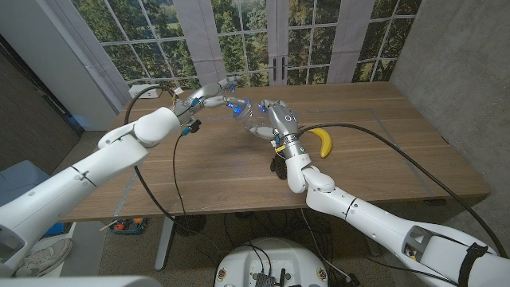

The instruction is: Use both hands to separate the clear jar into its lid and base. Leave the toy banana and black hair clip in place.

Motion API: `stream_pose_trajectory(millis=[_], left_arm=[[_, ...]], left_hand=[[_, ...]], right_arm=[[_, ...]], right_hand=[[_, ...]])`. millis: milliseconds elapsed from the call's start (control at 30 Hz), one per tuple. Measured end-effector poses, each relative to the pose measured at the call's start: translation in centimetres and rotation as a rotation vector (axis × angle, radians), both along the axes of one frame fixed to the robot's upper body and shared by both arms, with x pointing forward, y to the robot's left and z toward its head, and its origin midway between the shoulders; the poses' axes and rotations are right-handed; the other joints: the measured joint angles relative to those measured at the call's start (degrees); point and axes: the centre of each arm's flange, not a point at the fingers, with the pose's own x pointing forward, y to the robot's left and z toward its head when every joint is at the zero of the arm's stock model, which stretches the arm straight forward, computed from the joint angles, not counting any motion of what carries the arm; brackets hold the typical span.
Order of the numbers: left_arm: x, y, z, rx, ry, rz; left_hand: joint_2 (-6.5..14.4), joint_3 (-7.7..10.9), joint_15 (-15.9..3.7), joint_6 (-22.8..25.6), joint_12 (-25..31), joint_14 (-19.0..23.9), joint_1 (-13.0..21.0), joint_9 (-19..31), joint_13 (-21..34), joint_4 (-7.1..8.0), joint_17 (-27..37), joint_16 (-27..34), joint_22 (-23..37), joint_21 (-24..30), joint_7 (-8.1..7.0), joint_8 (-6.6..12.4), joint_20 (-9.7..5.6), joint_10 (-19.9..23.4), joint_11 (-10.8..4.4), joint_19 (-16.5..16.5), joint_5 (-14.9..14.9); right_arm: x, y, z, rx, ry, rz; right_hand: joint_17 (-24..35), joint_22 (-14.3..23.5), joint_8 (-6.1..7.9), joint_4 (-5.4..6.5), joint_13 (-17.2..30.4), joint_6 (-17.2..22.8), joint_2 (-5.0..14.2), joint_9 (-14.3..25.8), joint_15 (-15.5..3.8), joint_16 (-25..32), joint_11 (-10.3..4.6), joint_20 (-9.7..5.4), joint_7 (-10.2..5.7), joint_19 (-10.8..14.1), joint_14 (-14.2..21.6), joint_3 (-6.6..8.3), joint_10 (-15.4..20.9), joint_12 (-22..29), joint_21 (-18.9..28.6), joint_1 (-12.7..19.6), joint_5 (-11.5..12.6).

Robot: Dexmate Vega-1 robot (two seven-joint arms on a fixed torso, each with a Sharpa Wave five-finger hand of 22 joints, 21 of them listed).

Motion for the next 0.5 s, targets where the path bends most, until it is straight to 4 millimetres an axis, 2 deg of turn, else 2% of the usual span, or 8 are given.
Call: stream_pose_trajectory(millis=[67,200,300,433,500], left_arm=[[-0.1,-0.4,-0.1,0.040,0.014,-0.031],[0.5,-0.2,0.2,0.071,0.050,-0.069],[0.8,-0.2,0.3,0.079,0.083,-0.102],[0.8,-0.5,0.0,0.097,0.130,-0.165],[0.6,-0.7,-0.1,0.108,0.142,-0.188]], left_hand=[[0.06,0.00,-0.05,0.64,0.36,0.05,1.36,0.08,-0.16,0.00,0.00,0.07,0.00,0.00,-0.57,0.69,-0.45,0.35,-0.35,0.75,0.00],[-0.19,0.47,-0.80,2.74,1.18,1.44,3.73,0.43,-0.16,0.00,0.00,0.67,0.00,0.00,-0.39,1.66,-1.37,1.69,-1.65,2.35,0.00],[-0.45,0.47,-0.88,3.81,1.63,1.53,4.45,0.43,-0.42,0.00,0.00,0.67,0.00,0.00,-0.40,2.13,-1.25,2.73,-1.88,2.65,0.00],[0.08,0.47,-1.37,6.15,2.16,2.63,7.10,0.43,-0.50,0.00,0.00,0.67,-0.18,-0.22,-0.48,3.10,-1.28,4.09,-3.24,2.62,0.00],[0.94,0.64,-1.80,8.28,2.38,3.30,9.42,0.53,-0.65,0.16,0.01,0.67,-0.11,-0.22,-0.45,3.80,-2.16,4.99,-3.46,3.11,0.01]], right_arm=[[0.0,0.0,0.0,0.001,0.000,0.001],[-0.1,-0.1,0.0,0.003,-0.001,0.001],[-0.2,-0.1,0.0,0.004,-0.002,0.002],[-0.3,-0.2,0.0,0.005,-0.003,0.004],[-0.3,-0.2,0.0,0.006,-0.003,0.004]], right_hand=[[0.00,0.00,0.00,0.00,0.00,0.00,0.00,0.00,0.00,0.00,0.00,0.00,0.00,0.00,0.00,0.00,0.00,-0.02,0.18,0.00,0.00],[0.00,0.00,0.00,0.00,-0.16,0.00,0.00,0.00,0.00,-0.01,0.00,0.00,0.00,0.00,0.00,0.00,0.00,-0.04,0.18,0.00,0.00],[0.00,0.00,0.00,0.00,-0.19,0.00,0.00,0.00,0.00,-0.16,0.00,0.00,0.00,0.00,0.00,0.00,0.00,-0.14,0.18,0.00,0.00],[0.00,0.00,0.00,0.00,-0.11,0.00,0.00,0.00,0.00,-0.17,0.00,0.00,0.00,0.00,0.00,0.00,0.00,-0.20,0.18,0.00,0.00],[-0.01,0.01,0.00,0.00,-0.02,0.00,0.00,-0.01,0.00,-0.17,0.00,0.00,0.00,0.00,0.00,0.00,0.00,-0.20,0.24,0.00,0.00]])
